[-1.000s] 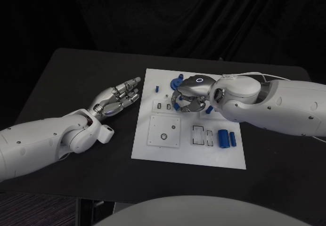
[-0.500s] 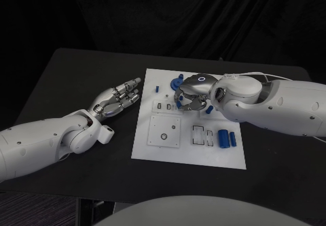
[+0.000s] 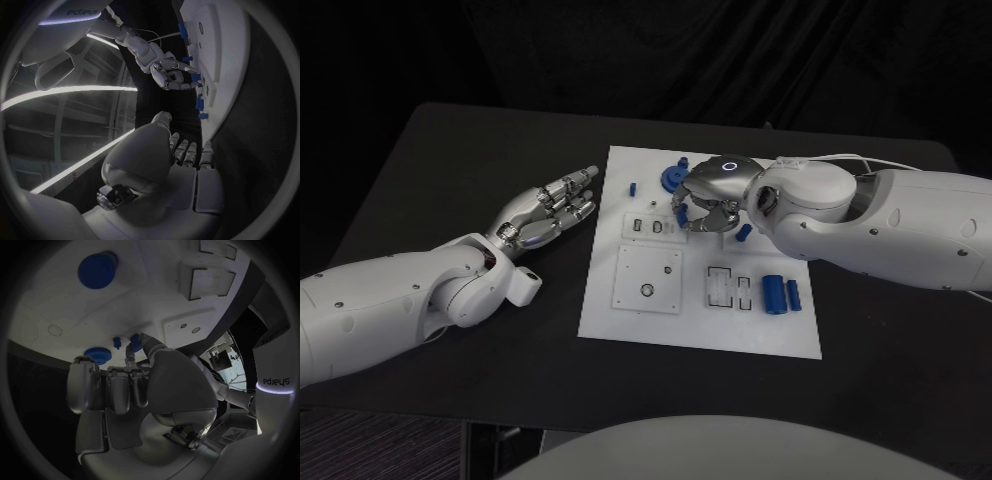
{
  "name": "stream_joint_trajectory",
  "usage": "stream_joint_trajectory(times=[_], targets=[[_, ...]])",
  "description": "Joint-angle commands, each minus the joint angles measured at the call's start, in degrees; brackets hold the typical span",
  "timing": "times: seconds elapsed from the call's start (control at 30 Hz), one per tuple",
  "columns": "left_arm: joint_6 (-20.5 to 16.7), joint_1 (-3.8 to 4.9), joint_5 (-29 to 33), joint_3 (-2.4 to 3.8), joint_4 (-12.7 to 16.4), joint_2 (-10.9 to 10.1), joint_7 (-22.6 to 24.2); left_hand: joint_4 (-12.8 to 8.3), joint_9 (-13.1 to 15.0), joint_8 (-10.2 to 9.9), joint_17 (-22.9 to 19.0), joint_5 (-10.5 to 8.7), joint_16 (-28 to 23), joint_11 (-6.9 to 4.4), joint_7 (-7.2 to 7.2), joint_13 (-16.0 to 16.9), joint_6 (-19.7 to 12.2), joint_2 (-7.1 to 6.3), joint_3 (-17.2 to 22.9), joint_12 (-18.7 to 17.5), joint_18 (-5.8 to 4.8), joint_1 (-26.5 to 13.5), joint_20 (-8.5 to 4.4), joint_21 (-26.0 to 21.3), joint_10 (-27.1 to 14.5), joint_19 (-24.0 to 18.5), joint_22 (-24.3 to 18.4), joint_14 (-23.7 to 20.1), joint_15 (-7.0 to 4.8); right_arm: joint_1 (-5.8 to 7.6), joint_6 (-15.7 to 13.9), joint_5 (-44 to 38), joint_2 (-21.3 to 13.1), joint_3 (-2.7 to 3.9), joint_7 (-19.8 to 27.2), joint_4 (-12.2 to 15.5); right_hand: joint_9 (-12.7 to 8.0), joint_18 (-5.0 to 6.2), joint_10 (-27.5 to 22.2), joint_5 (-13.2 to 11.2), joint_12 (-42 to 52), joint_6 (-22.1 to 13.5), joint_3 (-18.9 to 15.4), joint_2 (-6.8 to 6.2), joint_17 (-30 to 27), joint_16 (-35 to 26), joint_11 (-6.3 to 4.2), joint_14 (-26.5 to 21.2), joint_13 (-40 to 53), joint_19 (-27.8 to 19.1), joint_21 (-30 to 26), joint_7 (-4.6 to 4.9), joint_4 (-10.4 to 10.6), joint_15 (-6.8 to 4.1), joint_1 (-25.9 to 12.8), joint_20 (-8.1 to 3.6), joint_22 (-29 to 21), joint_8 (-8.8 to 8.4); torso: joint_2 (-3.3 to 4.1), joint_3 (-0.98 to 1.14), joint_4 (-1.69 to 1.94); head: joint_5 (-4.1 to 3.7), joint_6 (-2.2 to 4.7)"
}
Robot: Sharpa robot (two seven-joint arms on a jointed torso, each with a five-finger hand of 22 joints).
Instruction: Assemble the parts on the task board
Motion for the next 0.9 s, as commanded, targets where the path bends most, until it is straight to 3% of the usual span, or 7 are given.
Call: stream_joint_trajectory(times=[0.03,0.77,0.9], targets=[[0.6,-0.13,0.1,0.03,0.1,0.0,5.7,0.0,0.0,-0.1,-0.1,-0.37,-0.2,0.35,0.33,0.0,0.0,-0.25,0.3,0.2,-0.86,-0.5,0.24,-0.3,0.0,0.1,-0.1,0.0,0.43,-0.27,-0.3,-1.5,0.0,-0.04,-2.0,0.1,0.1,-0.2,6.0,0.0,0.2,0.0,-0.4,-0.41,14.4,-0.3,0.29,5.6,15.1,-0.3,-0.4,0.0,0.0,0.26,-0.5,0.01,11.2,0.14,0.0,0.0,0.0,-0.03,-0.01],[0.7,-0.19,0.1,0.04,0.1,0.1,5.7,0.1,0.0,0.0,-0.1,-0.44,-0.2,0.34,0.35,0.0,0.0,-0.26,0.4,0.2,-0.88,-0.6,0.23,-0.3,0.0,0.1,-0.1,0.0,0.43,-0.44,0.7,-1.6,0.4,-0.04,-0.6,-0.3,0.8,-0.15,6.0,0.1,0.2,-1.3,-1.6,-1.51,14.2,-0.6,0.29,5.5,15.1,-0.4,-0.7,-0.08,0.9,0.31,-2.3,0.09,11.2,-0.67,0.0,-0.04,0.04,-0.06,-0.01],[0.7,-0.2,0.1,0.04,0.1,0.1,5.6,0.1,0.0,0.0,-0.1,-0.44,-0.2,0.34,0.35,0.0,0.0,-0.26,0.4,0.2,-0.88,-0.6,0.23,-0.3,0.0,0.1,-0.1,0.0,0.43,-0.45,0.8,-1.6,0.4,-0.04,-0.7,-0.3,0.6,-0.11,6.0,0.1,0.2,-2.7,-1.5,-1.72,14.1,-0.7,0.31,5.4,15.1,-0.5,-0.9,-0.04,1.1,0.31,-2.4,0.1,11.1,-1.75,0.01,-0.03,0.06,-0.09,-0.01]])
